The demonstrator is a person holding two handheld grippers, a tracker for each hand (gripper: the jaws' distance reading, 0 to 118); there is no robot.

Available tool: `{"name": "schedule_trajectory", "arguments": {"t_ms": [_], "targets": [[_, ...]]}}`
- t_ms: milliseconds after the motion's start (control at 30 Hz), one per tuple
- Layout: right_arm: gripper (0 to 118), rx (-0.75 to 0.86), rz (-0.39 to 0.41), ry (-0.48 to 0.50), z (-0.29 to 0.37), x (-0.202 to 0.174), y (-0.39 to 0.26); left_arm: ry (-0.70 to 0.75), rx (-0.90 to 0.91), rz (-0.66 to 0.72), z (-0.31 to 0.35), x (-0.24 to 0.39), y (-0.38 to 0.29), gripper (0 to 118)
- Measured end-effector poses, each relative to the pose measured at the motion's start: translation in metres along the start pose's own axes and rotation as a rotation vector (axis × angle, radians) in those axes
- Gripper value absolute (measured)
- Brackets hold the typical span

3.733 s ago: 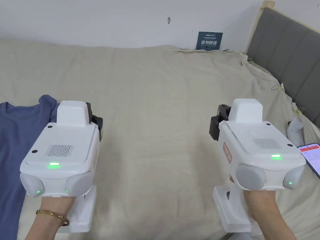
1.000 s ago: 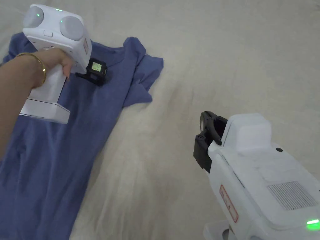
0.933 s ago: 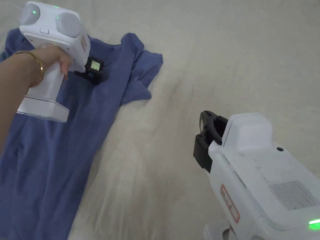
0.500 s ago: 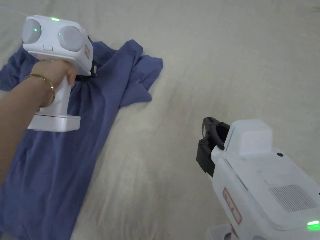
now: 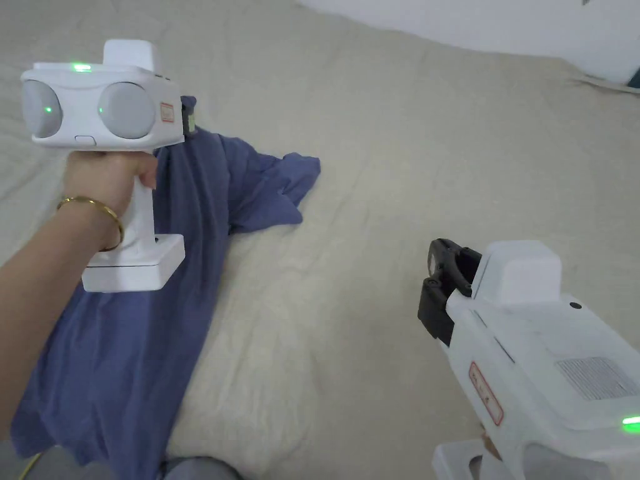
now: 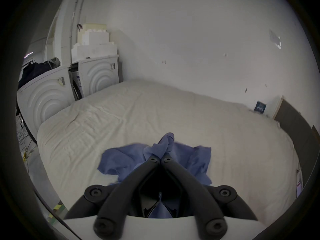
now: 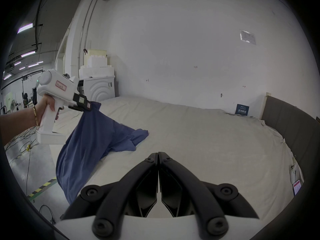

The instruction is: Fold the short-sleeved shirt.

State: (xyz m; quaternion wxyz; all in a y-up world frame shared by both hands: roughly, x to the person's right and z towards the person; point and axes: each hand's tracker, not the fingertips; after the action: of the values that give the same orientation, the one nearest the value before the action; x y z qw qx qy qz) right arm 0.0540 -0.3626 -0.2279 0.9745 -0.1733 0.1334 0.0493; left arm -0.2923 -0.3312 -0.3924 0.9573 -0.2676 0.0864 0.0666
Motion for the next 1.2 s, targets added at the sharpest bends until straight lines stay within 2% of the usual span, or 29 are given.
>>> {"name": "schedule_trajectory", "arguments": {"t_ms": [200, 300, 533, 767, 933, 1067, 1200], "targets": [[0, 0.073, 0.011, -0.028, 0.049, 0.009, 0.003, 0.005, 0.087, 0.025, 0.066, -0.011, 0.037, 0], [0, 0.096, -0.010, -0.044, 0.066, 0.017, 0.007, -0.011, 0.151, 0.042, 0.099, -0.012, 0.061, 0], [0, 0.162, -0.027, -0.091, 0.101, 0.034, 0.011, -0.045, 0.312, -0.044, 0.184, 0.028, 0.115, 0], [0, 0.182, -0.059, -0.163, 0.124, 0.058, 0.007, -0.149, 0.432, -0.161, 0.219, 0.095, 0.158, 0], [0, 0.180, -0.091, -0.250, 0.142, 0.085, 0.001, -0.347, 0.417, -0.172, 0.221, 0.163, 0.145, 0], [0, 0.172, -0.120, -0.327, 0.156, 0.109, -0.007, -0.443, 0.381, -0.311, 0.213, 0.232, 0.100, 0], [0, 0.160, -0.159, -0.388, 0.168, 0.130, -0.018, -0.571, 0.276, -0.323, 0.195, 0.296, 0.053, 0]]}}
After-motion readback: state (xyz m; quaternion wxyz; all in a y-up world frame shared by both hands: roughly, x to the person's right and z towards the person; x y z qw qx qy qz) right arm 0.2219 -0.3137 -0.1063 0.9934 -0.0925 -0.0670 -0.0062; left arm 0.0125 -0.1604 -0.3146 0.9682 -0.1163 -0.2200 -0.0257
